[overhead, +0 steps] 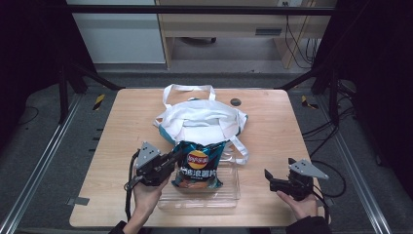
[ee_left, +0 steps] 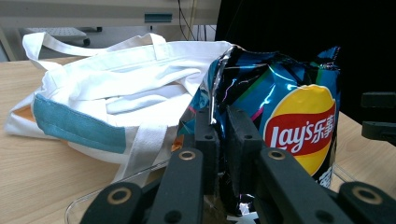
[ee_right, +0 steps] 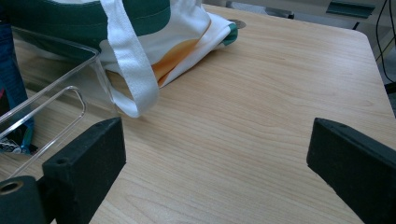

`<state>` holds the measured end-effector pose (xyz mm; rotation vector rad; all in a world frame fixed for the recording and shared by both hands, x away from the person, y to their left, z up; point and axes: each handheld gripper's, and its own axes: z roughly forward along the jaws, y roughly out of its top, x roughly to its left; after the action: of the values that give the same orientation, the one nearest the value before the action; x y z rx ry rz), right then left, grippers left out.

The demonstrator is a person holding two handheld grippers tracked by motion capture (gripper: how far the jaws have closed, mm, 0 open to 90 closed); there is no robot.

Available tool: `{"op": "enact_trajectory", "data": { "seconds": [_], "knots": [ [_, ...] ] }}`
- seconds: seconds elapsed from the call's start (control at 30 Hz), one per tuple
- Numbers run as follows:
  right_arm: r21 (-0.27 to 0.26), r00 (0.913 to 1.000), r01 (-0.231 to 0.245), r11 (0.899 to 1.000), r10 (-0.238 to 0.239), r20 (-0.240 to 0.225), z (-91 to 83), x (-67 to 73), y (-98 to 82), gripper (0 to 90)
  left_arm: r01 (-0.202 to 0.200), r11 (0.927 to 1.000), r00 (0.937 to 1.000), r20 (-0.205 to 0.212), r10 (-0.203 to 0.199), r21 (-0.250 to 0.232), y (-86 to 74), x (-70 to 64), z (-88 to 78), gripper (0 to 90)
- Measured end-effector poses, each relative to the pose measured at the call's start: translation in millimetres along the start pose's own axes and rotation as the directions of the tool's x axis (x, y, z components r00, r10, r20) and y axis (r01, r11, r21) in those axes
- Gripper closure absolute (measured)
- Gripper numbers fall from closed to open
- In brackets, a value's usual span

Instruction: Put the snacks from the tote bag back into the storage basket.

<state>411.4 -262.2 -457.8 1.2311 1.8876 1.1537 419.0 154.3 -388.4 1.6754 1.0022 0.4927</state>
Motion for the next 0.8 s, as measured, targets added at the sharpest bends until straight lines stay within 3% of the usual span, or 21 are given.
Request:
{"op": "enact_trajectory", "data": {
  "seconds": [0.8],
  "knots": [
    [0.004, 1.0, -0.002, 1.0, 0.002, 0.002, 1.2, -0.6, 0.0, 4.8, 0.004, 1.0, 0.9997, -0.024, -0.004, 0.0, 3.5, 5.5, 15.9, 81.0]
  ]
}}
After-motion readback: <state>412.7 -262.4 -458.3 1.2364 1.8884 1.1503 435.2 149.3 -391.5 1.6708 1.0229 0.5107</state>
